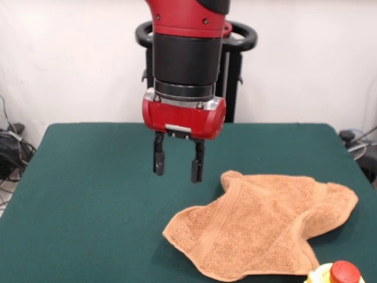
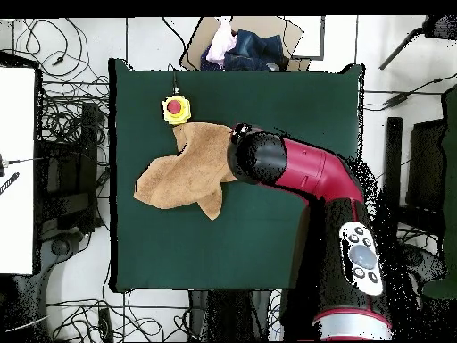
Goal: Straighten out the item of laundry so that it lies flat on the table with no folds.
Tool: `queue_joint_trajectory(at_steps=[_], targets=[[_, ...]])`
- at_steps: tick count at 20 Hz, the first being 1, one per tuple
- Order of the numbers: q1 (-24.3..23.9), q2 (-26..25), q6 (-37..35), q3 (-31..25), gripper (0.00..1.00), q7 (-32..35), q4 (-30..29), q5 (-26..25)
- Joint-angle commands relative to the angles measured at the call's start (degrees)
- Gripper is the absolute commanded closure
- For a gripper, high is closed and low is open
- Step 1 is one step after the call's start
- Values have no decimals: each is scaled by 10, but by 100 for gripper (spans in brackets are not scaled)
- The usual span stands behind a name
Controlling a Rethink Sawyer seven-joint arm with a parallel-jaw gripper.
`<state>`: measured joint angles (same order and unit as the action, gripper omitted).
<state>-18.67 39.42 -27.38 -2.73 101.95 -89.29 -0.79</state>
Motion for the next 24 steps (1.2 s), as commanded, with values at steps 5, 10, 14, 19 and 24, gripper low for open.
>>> queue_joint_trajectory(at_steps=[5,10,14,19,24], targets=[[5,-5,23,-27,0,64,-15,-2],[1,-2,13,-30,0,70,-30,8],[-2,-4,19,-34,0,74,-41,12],[10,9,59,-24,0,100,-77,8],[23,22,93,-11,0,121,-111,5]])
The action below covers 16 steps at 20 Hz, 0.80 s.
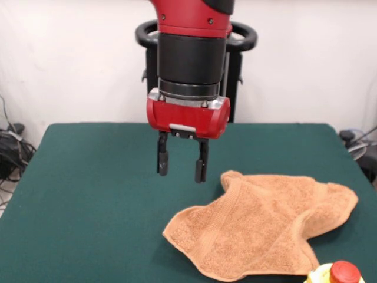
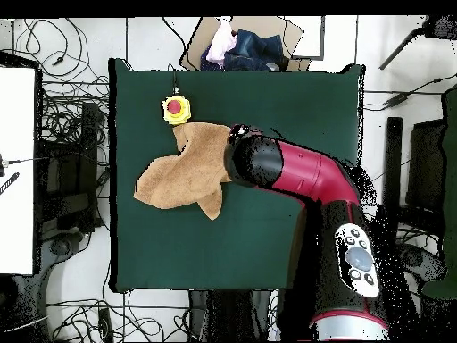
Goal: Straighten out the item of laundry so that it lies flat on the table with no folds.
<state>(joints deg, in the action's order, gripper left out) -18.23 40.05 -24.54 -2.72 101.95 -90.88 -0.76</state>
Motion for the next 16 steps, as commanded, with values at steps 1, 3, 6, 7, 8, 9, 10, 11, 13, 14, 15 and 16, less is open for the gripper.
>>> queue_joint_trajectory(at_steps=[1,3,6,7,8,9,10,11,13,14,15,16], targets=[[18,14,69,-12,0,119,-97,6],[21,13,79,-8,0,123,-102,7],[20,2,99,-9,0,121,-103,7],[20,-3,108,-9,0,123,-105,8],[21,-7,114,-8,0,122,-104,7],[19,-10,118,-9,0,122,-106,8],[18,-12,122,-10,0,121,-108,8],[18,-12,123,-9,0,120,-109,9],[20,-6,116,-6,0,117,-112,11],[22,3,105,-4,0,118,-117,15],[27,16,89,2,0,118,-123,18],[31,35,67,8,0,119,-131,22]])
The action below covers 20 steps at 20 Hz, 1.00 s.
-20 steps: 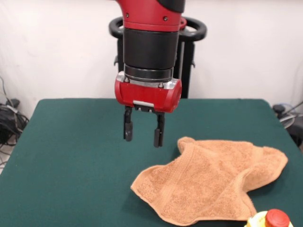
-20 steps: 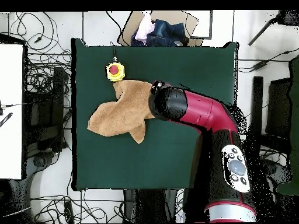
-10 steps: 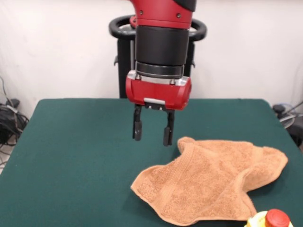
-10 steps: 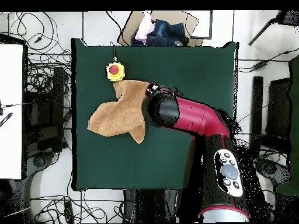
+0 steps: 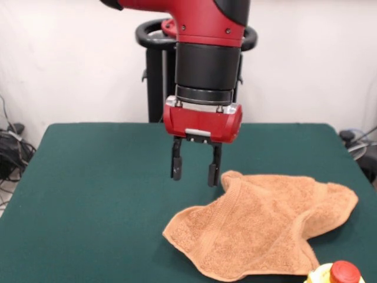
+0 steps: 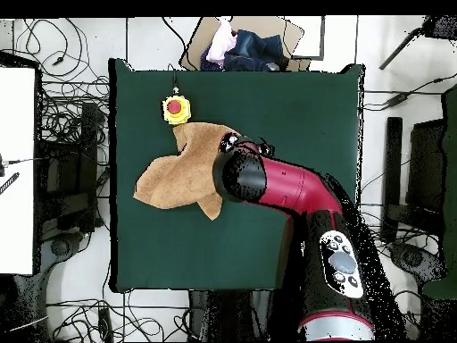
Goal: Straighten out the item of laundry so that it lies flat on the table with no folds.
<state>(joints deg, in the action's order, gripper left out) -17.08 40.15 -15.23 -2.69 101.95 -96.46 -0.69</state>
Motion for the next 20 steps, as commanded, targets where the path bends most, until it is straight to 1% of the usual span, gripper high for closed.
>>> queue_joint_trajectory(at_steps=[1,3,5,6,12,16,20], targets=[[25,56,-55,15,0,117,-82,26],[37,96,-112,33,0,114,-88,30],[50,123,-154,52,0,111,-85,26],[53,132,-171,58,0,107,-84,24],[47,156,-218,62,0,82,-82,15],[28,136,-185,40,0,71,-85,12],[16,102,-155,26,0,66,-69,3]])
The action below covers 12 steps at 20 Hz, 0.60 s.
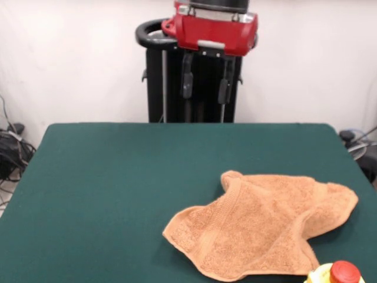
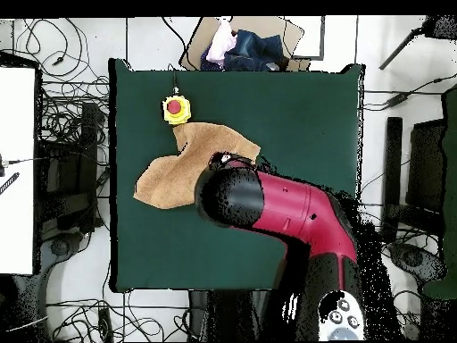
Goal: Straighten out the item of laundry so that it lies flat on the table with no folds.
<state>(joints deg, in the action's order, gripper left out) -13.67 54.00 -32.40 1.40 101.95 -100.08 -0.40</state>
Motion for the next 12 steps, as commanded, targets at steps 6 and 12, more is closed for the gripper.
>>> queue_joint_trajectory(at_steps=[6,12], targets=[[-46,-97,92,-49,0,55,-26,-5],[-62,-126,117,-70,0,42,-18,-10]])
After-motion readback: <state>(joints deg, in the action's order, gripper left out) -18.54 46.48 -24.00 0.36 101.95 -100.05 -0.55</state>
